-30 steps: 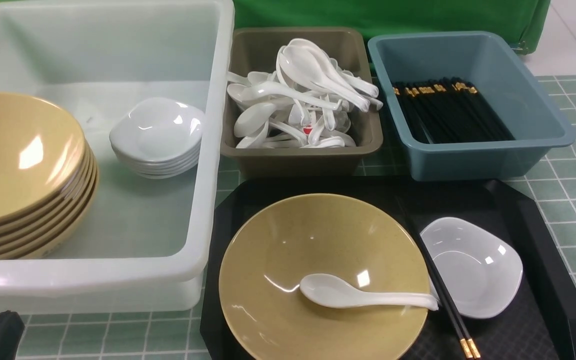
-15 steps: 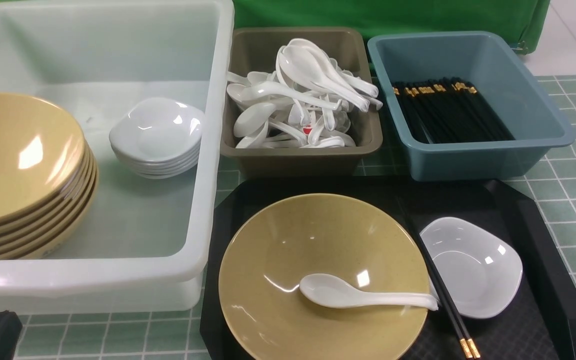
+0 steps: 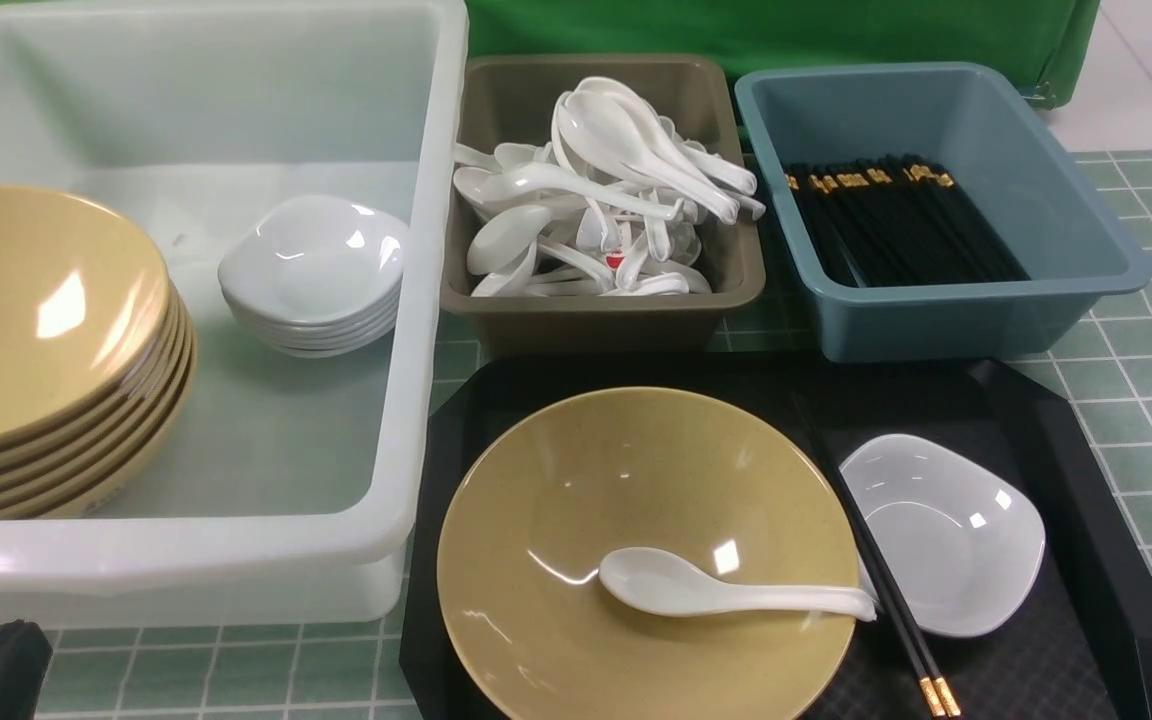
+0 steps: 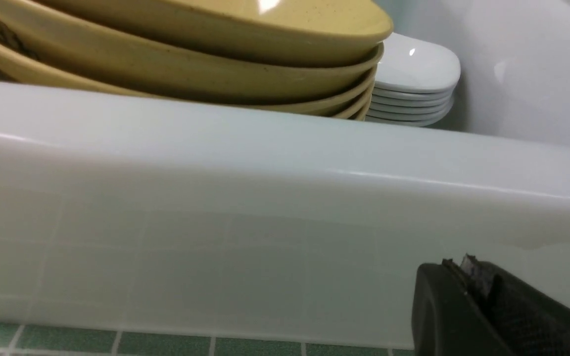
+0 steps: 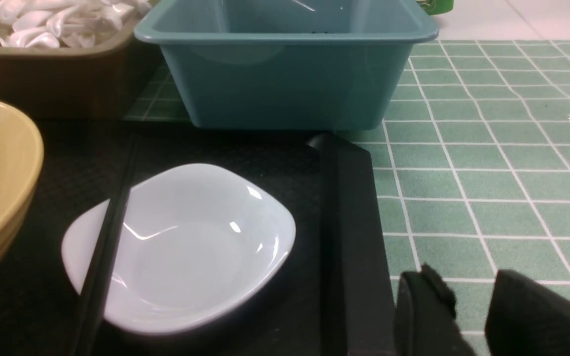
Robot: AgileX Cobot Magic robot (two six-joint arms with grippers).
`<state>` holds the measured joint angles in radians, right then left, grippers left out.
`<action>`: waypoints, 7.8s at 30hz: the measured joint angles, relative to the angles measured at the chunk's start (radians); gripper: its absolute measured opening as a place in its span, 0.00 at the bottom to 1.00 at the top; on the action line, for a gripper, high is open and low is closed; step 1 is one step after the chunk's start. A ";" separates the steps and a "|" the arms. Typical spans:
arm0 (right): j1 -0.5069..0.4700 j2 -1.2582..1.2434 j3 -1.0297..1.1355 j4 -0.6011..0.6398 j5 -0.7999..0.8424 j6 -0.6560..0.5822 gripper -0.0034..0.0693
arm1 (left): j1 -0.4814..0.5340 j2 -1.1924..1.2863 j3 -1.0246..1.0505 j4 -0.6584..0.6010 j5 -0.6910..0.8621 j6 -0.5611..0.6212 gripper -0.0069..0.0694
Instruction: On blue table put chopsticks spoon bowls plates into blue grey white boxes.
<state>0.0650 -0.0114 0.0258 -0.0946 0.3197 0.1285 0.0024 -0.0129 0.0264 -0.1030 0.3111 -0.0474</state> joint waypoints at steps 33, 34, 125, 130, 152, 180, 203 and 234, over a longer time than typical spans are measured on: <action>0.007 0.210 -0.420 0.382 0.285 -0.020 0.13 | 0.000 0.183 -0.382 -0.793 0.103 0.279 0.08; 0.007 0.279 -0.486 0.369 0.340 -0.085 0.10 | 0.000 0.252 -0.446 -0.726 0.162 0.287 0.08; 0.266 1.494 -1.167 0.210 0.625 -0.343 0.26 | -0.521 1.159 -1.098 -0.223 0.567 0.510 0.08; 0.223 1.511 -1.340 0.195 0.560 -0.321 0.26 | -0.521 1.277 -1.158 -0.257 0.436 0.533 0.08; 0.047 2.073 -1.931 0.186 0.524 -0.158 0.54 | -0.521 1.605 -1.619 -0.209 0.416 0.590 0.08; 0.683 1.799 -1.472 0.126 0.909 -0.680 0.83 | -0.521 0.909 -0.858 -0.155 0.563 0.539 0.08; 0.685 1.988 -1.591 0.022 0.898 -0.533 0.37 | -0.521 0.917 -0.839 -0.164 0.349 0.531 0.08; 0.439 2.107 -2.188 -0.130 0.461 -0.210 0.93 | -0.485 1.248 -1.087 -0.183 0.459 0.318 0.08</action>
<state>0.5043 2.0960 -2.1626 -0.2251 0.7803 -0.0816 -0.4823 1.2347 -1.0605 -0.2860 0.7697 0.2705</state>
